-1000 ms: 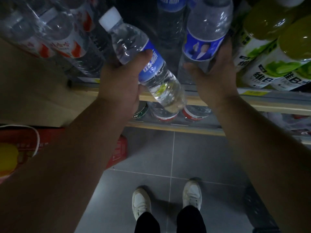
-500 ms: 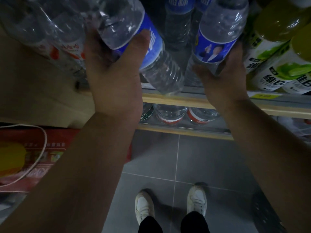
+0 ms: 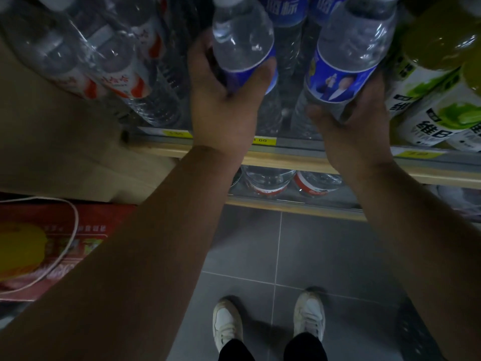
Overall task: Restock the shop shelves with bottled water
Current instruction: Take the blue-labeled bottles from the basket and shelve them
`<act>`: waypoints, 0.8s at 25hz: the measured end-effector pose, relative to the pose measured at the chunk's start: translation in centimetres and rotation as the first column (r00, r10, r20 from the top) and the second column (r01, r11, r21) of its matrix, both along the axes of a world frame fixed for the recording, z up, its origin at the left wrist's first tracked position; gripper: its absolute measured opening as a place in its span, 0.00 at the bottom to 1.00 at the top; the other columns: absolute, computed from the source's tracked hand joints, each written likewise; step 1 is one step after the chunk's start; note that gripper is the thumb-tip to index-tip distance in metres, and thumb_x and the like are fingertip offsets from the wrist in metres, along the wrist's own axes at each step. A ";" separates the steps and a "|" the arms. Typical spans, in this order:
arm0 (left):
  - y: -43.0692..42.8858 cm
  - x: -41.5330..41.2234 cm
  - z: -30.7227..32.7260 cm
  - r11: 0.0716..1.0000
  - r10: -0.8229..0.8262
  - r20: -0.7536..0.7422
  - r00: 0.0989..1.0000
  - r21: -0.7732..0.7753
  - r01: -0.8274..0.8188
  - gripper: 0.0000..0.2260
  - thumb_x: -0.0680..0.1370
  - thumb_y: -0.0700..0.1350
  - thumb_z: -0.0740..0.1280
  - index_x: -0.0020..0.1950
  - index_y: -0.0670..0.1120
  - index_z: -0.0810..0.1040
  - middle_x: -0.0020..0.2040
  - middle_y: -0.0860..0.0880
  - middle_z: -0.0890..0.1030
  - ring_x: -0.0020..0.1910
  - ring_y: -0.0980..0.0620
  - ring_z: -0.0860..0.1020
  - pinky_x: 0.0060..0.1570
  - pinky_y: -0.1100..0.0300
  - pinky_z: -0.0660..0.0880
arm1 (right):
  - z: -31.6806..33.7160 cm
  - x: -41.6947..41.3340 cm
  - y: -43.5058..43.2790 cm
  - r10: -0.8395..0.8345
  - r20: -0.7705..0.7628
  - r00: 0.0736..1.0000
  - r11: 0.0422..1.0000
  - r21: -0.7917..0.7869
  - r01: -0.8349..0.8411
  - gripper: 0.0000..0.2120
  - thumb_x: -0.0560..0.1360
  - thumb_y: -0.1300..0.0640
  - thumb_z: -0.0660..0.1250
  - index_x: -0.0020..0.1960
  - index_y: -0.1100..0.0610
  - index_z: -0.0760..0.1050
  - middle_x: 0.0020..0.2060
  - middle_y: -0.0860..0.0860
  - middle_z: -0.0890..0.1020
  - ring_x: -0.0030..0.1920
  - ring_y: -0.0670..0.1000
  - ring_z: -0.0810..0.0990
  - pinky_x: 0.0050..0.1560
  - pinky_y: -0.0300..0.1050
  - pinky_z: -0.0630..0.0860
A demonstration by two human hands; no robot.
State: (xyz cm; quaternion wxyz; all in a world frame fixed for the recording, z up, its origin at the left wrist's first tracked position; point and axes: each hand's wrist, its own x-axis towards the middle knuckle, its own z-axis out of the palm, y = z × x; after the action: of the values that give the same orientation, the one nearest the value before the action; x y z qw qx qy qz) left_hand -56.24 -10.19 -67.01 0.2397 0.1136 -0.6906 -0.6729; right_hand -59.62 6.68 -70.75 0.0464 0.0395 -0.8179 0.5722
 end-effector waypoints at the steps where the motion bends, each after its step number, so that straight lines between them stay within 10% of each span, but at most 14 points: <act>1: -0.7 -0.3 -0.2 0.995 -0.097 -0.014 0.995 -0.004 0.097 0.29 0.70 0.37 0.73 0.67 0.30 0.65 0.59 0.38 0.77 0.59 0.46 0.78 0.61 0.51 0.76 | 0.0 0.0 -0.1 -0.005 0.003 1.000 1.000 0.000 0.005 0.34 0.70 0.59 0.74 0.71 0.59 0.63 0.58 0.41 0.75 0.54 0.28 0.73 0.57 0.27 0.70; 6: -0.4 -1.4 -1.8 0.958 -0.258 0.111 0.960 -0.097 0.269 0.32 0.72 0.40 0.73 0.69 0.31 0.61 0.66 0.34 0.73 0.66 0.41 0.74 0.65 0.45 0.73 | 0.2 0.2 -0.2 -0.024 0.026 0.999 1.000 0.014 0.023 0.31 0.70 0.58 0.74 0.69 0.56 0.64 0.54 0.33 0.73 0.53 0.25 0.72 0.54 0.24 0.68; 11: -0.3 -0.3 -4.3 0.975 -0.119 0.283 0.952 -0.148 0.166 0.27 0.67 0.47 0.75 0.62 0.55 0.68 0.66 0.44 0.76 0.66 0.49 0.75 0.64 0.45 0.74 | 0.3 0.3 -0.5 -0.056 0.023 0.998 0.998 0.033 0.055 0.30 0.69 0.53 0.75 0.67 0.53 0.66 0.57 0.41 0.77 0.59 0.39 0.75 0.56 0.28 0.70; 20: -0.2 -3.0 -3.8 0.942 -0.137 0.376 0.916 -0.238 0.238 0.27 0.75 0.45 0.69 0.72 0.41 0.66 0.68 0.46 0.76 0.67 0.50 0.74 0.67 0.47 0.71 | 0.4 -1.0 -1.7 -0.120 0.065 0.991 0.988 0.102 0.113 0.24 0.69 0.53 0.72 0.63 0.56 0.70 0.56 0.48 0.80 0.55 0.48 0.79 0.55 0.42 0.76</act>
State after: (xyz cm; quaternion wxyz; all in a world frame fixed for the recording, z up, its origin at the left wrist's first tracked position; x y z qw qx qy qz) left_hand -59.25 -10.40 -70.81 0.0587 0.1307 -0.8180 -0.5572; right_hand -60.66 5.03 -70.32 0.0486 -0.0266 -0.8471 0.5285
